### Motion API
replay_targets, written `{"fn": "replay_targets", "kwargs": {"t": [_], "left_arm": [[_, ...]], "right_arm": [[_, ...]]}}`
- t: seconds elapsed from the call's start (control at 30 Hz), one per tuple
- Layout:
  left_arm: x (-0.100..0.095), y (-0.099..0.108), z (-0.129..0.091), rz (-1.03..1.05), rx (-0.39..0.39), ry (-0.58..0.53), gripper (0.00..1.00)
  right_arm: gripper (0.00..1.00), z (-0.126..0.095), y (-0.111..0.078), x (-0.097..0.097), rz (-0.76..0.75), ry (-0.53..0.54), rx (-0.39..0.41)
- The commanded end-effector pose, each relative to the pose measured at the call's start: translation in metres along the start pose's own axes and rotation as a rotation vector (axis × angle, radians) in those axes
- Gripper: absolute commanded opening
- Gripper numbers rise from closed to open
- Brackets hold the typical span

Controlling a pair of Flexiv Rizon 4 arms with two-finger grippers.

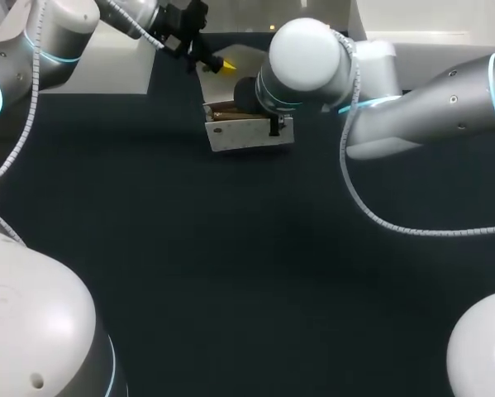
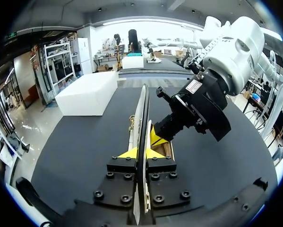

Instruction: Pick up the bag, open it, inspect its contents, close it, and place it on the opposite side

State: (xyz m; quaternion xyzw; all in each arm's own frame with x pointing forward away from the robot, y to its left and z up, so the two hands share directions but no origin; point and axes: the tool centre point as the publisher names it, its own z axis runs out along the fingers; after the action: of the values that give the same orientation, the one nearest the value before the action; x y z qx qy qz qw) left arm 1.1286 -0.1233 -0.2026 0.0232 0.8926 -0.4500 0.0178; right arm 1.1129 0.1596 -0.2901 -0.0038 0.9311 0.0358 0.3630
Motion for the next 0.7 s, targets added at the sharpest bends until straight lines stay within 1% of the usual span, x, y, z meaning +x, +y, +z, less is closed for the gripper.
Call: {"fn": "replay_targets", "kwargs": {"t": [0.03,0.23,0.4,0.7], "left_arm": [[-0.01,0.0,0.003,-0.006,0.003,0.055,0.0],[-0.008,0.003,0.012,-0.026,-0.001,0.108,0.0],[-0.007,0.004,0.017,-0.034,-0.003,0.131,0.0],[-0.008,0.004,0.015,-0.041,0.006,0.13,0.0]], "right_arm": [[0.0,0.002,0.0,0.003,0.002,0.012,0.011],[0.0,0.005,-0.001,0.006,0.005,0.022,0.014],[0.0,0.008,-0.001,0.008,0.008,0.027,0.011],[0.0,0.014,-0.002,0.013,0.005,0.05,0.021]]}}
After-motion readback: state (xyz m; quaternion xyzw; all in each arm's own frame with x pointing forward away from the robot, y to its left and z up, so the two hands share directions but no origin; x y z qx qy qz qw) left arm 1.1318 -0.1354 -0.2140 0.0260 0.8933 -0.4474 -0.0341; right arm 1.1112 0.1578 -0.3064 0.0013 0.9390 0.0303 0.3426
